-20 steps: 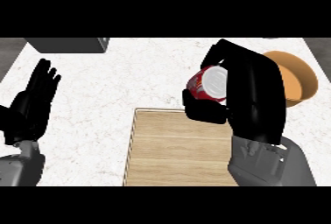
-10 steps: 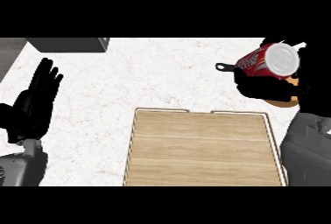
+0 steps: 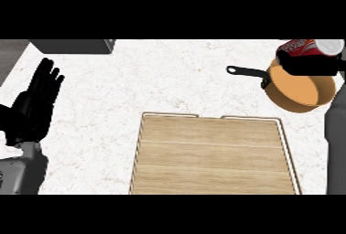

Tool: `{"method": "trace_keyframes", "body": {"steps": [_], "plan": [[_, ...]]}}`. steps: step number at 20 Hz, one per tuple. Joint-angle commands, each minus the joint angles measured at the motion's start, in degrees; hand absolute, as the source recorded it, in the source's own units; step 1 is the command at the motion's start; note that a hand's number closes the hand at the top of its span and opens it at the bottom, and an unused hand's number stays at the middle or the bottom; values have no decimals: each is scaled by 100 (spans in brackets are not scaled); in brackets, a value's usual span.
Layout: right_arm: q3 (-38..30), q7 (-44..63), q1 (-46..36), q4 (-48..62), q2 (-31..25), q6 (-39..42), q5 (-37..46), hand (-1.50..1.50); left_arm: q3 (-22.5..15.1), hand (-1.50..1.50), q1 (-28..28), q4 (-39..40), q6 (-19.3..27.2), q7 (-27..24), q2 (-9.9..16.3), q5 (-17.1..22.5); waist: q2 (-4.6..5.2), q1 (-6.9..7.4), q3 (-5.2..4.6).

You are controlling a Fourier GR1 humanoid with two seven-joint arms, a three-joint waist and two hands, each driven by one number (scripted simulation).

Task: Pick the can from the tray and place it in the pot

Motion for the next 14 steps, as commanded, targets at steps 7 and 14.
{"method": "trace_keyframes", "body": {"steps": [7, 14], "plan": [[-55, -1227, 175, 2438, -1128, -1086, 1446, 150, -67, 0, -171, -103, 60, 265, -58, -57, 29, 81, 3], [-606, -2217, -479, 4294, -1260, -1462, 702, 150, -163, 0, -84, -55, 32, 146, -215, -174, 14, 50, 3]]}}
